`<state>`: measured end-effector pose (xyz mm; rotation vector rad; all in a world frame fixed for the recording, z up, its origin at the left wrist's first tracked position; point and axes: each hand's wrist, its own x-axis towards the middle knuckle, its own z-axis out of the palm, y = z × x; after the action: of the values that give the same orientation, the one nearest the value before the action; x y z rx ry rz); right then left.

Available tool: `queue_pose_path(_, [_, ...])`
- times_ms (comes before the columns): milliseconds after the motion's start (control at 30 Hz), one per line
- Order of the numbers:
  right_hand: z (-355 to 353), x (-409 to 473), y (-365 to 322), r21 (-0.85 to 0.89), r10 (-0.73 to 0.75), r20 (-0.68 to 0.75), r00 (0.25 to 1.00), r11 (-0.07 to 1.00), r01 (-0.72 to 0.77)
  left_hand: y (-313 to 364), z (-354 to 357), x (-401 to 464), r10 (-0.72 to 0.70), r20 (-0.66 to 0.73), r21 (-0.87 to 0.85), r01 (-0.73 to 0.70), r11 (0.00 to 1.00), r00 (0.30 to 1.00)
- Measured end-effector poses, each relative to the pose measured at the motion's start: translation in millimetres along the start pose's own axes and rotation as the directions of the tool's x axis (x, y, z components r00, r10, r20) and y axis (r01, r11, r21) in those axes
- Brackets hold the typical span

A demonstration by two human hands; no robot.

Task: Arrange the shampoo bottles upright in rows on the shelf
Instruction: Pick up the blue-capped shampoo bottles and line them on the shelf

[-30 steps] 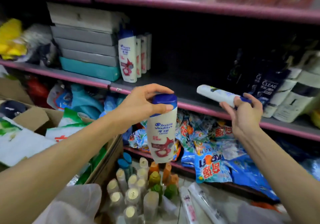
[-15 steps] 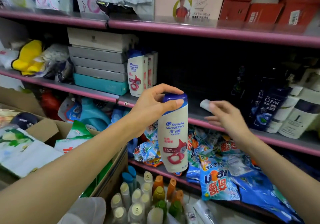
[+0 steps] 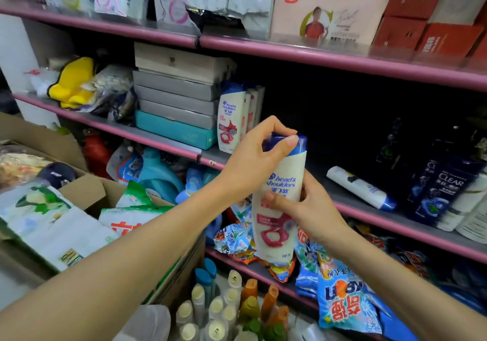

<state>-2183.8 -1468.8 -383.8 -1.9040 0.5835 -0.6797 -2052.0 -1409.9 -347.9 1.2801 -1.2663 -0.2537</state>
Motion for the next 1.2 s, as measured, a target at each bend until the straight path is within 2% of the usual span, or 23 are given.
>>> queue_pose_path(133, [11, 35, -6, -0.032, -0.028, -0.07, 0.997, 0.999, 0.026, -45, -25, -9, -0.219, -0.039, -0.056, 0.216, 0.975, 0.975])
queue_pose_path(200, [16, 59, -15, -0.01, -0.065, -0.099, 0.993, 0.998, 0.065, -66, -36, -14, -0.268, -0.017, 0.039, 0.268, 0.963, 0.963])
queue_pose_path(300, [27, 105, -30, 0.021, -0.122, -0.146, 0.982, 0.992, 0.127, -81, -45, 4, -0.213, 0.029, 0.23, 0.201, 0.952, 0.977])
queue_pose_path(433, [45, 163, -46, 0.0, -0.19, -0.193, 0.963, 0.981, 0.194, -84, -53, 69, -0.201, -0.201, 0.352, 0.262, 0.899, 0.959])
queue_pose_path(600, [57, 211, -44, -0.085, -0.205, -0.132, 0.97, 0.977, 0.195, -115, -69, 114, -0.162, -0.356, 0.464, 0.325, 0.824, 0.92])
queue_pose_path(800, [65, 241, -41, -0.314, -0.371, -0.139, 0.918, 0.896, 0.314, -154, -80, 131, -0.216, -0.353, 0.479, 0.375, 0.794, 0.91])
queue_pose_path(933, [70, 249, -36, -0.465, -0.474, -0.06, 0.878, 0.792, 0.396, -170, -80, 130, -0.255, -0.372, 0.481, 0.421, 0.769, 0.892])
queue_pose_path(1067, [72, 254, -29, -0.545, -0.508, -0.042, 0.86, 0.733, 0.407, -179, -83, 125, -0.304, -0.38, 0.479, 0.467, 0.743, 0.873])
queue_pose_path(1200, [70, 261, -28, -0.54, -0.472, -0.08, 0.878, 0.761, 0.36, -177, -86, 129, -0.346, -0.342, 0.52, 0.482, 0.705, 0.874])
